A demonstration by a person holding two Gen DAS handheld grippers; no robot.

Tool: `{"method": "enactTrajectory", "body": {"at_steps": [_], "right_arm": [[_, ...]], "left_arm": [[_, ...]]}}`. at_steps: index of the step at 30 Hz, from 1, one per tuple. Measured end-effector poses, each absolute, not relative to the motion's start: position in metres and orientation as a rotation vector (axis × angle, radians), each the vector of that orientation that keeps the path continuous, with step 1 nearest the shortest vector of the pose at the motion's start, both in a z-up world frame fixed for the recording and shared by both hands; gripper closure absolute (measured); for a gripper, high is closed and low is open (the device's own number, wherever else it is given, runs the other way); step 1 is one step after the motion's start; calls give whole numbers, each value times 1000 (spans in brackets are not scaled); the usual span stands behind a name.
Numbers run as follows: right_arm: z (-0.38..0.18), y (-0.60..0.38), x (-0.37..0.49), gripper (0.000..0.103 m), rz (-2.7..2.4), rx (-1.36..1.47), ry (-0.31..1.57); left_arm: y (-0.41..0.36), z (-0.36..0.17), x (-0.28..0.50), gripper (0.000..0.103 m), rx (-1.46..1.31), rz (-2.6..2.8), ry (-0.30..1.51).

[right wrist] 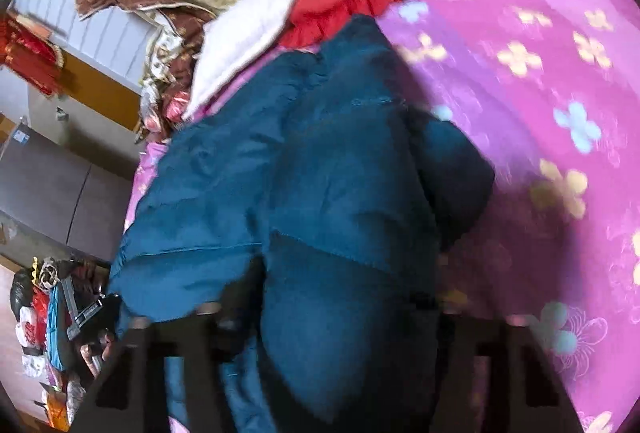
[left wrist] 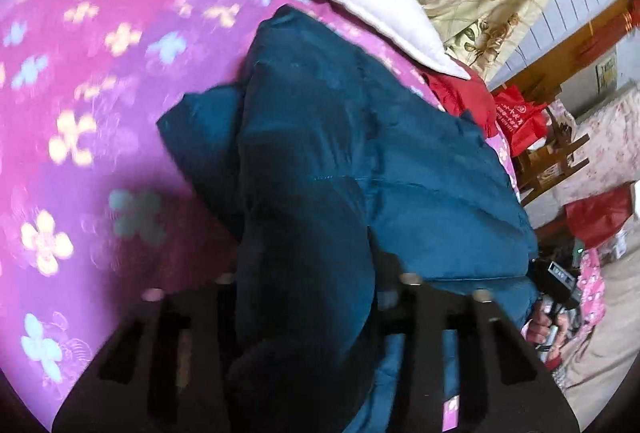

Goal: Fold large clothes
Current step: 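Grasp the folded jacket edge with both grippers and fold it over again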

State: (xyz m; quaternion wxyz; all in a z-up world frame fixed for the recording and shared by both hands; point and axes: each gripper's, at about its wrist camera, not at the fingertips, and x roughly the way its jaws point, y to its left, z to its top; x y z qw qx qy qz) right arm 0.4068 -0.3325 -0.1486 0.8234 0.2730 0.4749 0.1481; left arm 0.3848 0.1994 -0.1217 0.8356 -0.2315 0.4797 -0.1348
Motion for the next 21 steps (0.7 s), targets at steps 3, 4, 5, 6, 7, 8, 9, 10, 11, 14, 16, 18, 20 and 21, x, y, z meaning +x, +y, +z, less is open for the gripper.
{"method": "enactTrajectory", "body": {"at_steps": [3,4,5,6,7,8,9,10,11,14,16,18,20,21], "right_arm": [[-126,-334,407,68,329,592,952],[-114,-336,408,68,335,594,913],[-109,-336,408,68,334,587,895],[-103,-335,410,68,327,569,878],[-103,-334,412,68,318,558,878],[-106,-334,413,68,304,547,887],[-116,-334,414,68,279,538,908],[-127,-335,414,68,262,539,926],[-137,-338,413,64,258,552,935],[-153,-347,407,49,242,618,925],[-154,-350,406,33,175,601,942],[-146,-355,400,32,118,593,940],[-128,-360,388,32,61,564,903],[-121,-364,384,32,39,551,887]], "left_arm": [[193,-99,389,74,-469,-294,977],[190,-89,392,74,-461,-306,958],[187,-84,394,74,-452,-313,946],[182,-79,398,74,-435,-311,935],[178,-79,402,74,-420,-297,935],[176,-83,406,73,-409,-269,944],[177,-88,409,73,-406,-246,954],[178,-96,411,69,-400,-214,971],[179,-107,412,63,-396,-176,1001],[181,-130,406,39,-369,-124,1010],[183,-131,401,39,-373,-100,1005],[188,-123,393,39,-393,-77,993],[190,-109,381,39,-385,-58,969],[192,-102,371,39,-369,-43,950]]}}
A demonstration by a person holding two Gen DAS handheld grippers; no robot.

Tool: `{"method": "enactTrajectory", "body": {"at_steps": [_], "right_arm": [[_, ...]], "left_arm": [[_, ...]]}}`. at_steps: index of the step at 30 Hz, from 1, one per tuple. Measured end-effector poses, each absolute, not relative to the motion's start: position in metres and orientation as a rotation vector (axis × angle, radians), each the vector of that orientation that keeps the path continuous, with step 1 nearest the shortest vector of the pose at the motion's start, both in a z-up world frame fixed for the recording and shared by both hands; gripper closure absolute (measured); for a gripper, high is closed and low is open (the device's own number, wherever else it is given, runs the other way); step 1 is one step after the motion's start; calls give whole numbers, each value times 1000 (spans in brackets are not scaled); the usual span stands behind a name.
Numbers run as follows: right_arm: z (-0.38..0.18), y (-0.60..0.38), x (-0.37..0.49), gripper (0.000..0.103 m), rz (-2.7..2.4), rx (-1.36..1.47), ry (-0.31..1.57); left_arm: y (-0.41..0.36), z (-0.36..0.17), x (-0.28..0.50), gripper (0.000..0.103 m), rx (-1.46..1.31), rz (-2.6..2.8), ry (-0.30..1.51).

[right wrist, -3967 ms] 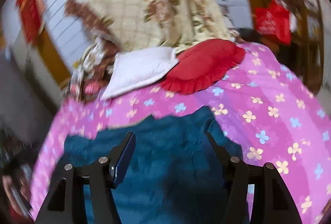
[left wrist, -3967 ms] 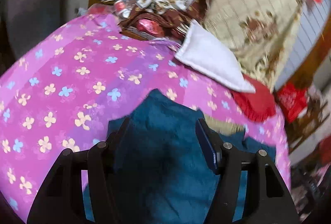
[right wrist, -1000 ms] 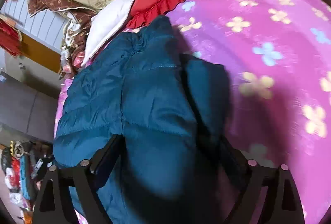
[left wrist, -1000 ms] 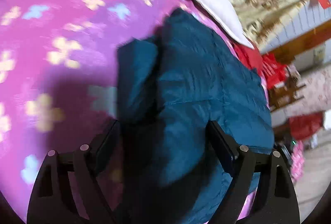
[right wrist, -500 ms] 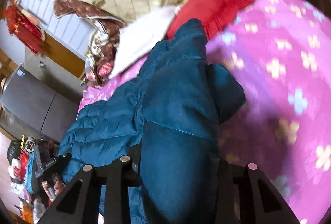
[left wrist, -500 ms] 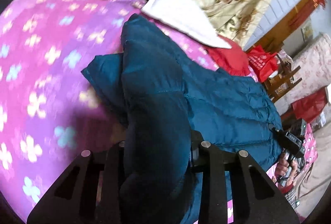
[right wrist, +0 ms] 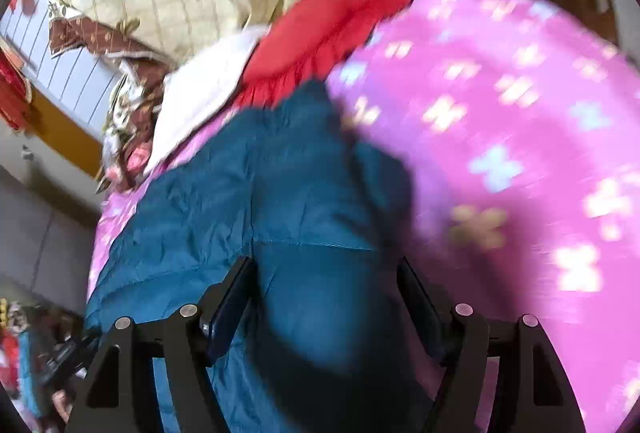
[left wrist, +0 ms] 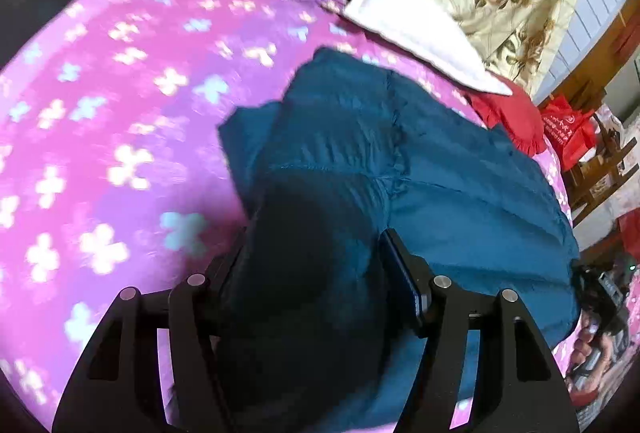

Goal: Fold large clothes
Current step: 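Grasp the folded jacket edge with both grippers and fold it over again, then release the jacket and pull both grippers back from it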

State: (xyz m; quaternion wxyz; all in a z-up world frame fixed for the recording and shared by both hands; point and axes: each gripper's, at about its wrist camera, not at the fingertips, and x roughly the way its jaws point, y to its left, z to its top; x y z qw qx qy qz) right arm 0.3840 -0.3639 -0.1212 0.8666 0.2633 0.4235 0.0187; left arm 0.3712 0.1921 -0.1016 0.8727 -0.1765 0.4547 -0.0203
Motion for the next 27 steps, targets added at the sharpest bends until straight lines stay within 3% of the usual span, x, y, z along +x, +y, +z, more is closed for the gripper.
{"method": "enactTrajectory", "body": {"at_steps": [7,15,24,27], "right_arm": [[-67,-320,323,32,-9,238,779],[-133,-277,328,32,-42,106,907],[-135,-289,332,31,-85,65,922],[-142,-297,337,19,-91,105,938]], "left_arm": [[176,-73,317,39,-179,57,839],[129,-120,321,34,-12,143,888],[144,-125,294,34,-19,141,846],[143,-125,284,34,-1,151,821]]}}
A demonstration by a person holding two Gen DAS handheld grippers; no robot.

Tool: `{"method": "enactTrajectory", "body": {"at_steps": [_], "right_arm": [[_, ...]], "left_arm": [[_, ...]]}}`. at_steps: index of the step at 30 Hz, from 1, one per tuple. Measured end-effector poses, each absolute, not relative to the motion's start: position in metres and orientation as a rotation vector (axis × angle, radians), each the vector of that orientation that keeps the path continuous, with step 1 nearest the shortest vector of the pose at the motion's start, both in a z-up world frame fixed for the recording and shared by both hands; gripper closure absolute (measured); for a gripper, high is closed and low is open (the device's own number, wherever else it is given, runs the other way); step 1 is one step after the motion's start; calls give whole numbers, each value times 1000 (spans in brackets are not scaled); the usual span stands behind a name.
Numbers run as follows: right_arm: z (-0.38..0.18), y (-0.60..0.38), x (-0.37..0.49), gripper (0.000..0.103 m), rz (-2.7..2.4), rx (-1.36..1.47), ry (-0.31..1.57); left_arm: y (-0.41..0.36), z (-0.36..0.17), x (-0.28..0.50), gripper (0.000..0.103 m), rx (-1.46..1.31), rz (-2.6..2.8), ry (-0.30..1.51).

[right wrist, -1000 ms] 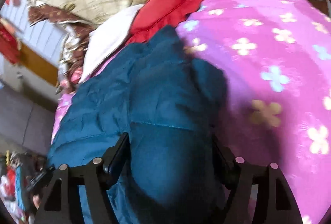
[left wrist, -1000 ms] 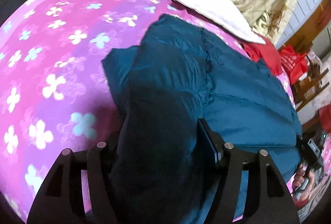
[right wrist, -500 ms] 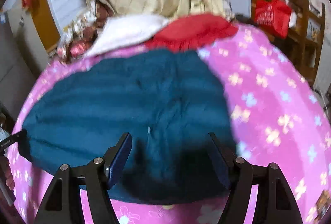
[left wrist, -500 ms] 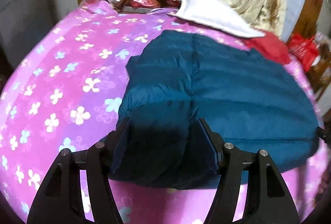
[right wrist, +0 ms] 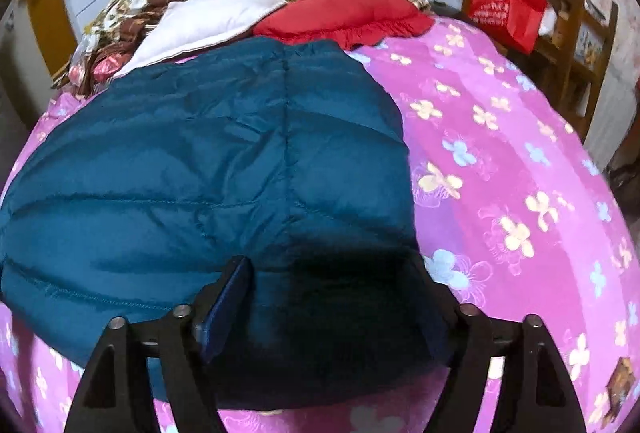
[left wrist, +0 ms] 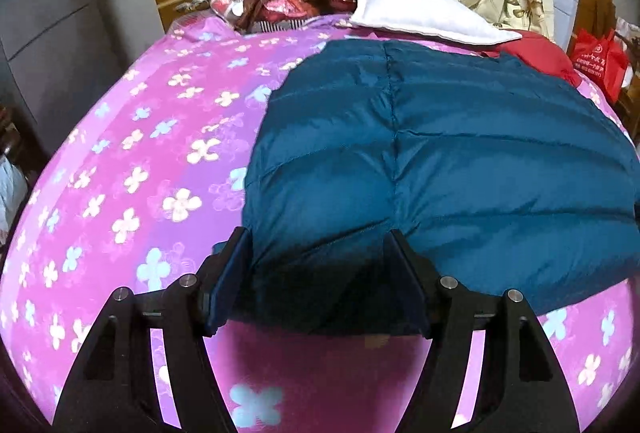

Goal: Fold large clothes
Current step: 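Release the jacket and pull both grippers back from it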

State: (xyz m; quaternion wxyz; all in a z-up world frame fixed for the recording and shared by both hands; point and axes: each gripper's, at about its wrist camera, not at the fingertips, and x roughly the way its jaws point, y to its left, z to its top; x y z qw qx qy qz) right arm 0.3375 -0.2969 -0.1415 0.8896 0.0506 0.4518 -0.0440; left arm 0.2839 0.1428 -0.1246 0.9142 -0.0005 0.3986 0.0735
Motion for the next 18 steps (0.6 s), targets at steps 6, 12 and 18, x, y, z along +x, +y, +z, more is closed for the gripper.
{"method": "enactTrajectory", "body": {"at_steps": [6,12,18], "right_arm": [[-131,-323,318,16,-157,233,908],[-86,-294,222,16,-199,91,749],[-60,-247,125,16,-108,105,654]], "left_arm": [[146,-105,240,34,-36,209,773],[134,-62,170,34,21,380,567],[113,-14,103,20,-20,392,417]]}}
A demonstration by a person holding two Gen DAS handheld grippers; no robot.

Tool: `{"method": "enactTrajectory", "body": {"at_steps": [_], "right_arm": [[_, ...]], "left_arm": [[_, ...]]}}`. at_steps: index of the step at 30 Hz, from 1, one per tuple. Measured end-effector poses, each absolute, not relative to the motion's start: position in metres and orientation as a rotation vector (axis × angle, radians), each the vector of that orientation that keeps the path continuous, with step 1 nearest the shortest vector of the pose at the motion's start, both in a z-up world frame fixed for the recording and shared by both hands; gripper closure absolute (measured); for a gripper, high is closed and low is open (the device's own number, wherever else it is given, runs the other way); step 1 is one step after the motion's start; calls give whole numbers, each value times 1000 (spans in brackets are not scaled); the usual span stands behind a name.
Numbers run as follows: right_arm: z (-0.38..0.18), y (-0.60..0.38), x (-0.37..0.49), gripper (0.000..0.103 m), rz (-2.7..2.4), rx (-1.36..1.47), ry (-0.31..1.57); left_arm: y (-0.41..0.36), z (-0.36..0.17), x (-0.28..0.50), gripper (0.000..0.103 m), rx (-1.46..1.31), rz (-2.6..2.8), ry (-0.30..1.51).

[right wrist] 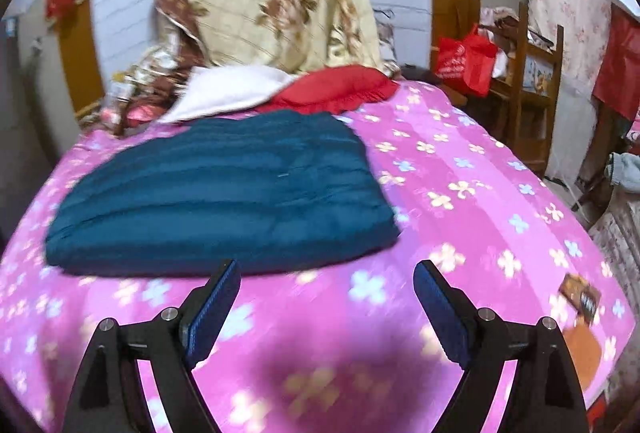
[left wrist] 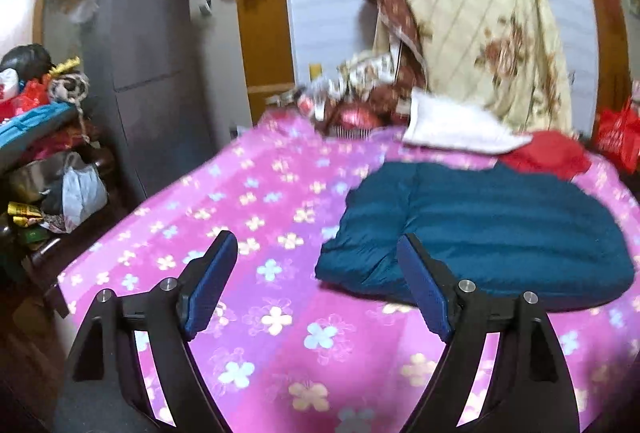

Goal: Fold large clothes

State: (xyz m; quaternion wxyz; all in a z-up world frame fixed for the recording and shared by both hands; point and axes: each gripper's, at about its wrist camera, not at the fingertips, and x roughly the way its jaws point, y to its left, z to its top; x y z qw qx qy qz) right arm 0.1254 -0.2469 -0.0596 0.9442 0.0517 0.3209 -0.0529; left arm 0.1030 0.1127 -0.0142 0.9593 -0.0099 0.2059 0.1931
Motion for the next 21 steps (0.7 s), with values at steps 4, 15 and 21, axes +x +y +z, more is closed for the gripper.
{"method": "enactTrajectory", "body": {"at_steps": [4,15,21], "right_arm": [[-50,-220,86,16,-20,176,656],[43,-189,-1,15,215,314,541],[25,-179,-1,15,113,209,581]], "left_arm": [[91,12,62,20,18,377,365],[79,80,-35,16,-66,326,233],[70,64,-41,5,-72,261,267]]}}
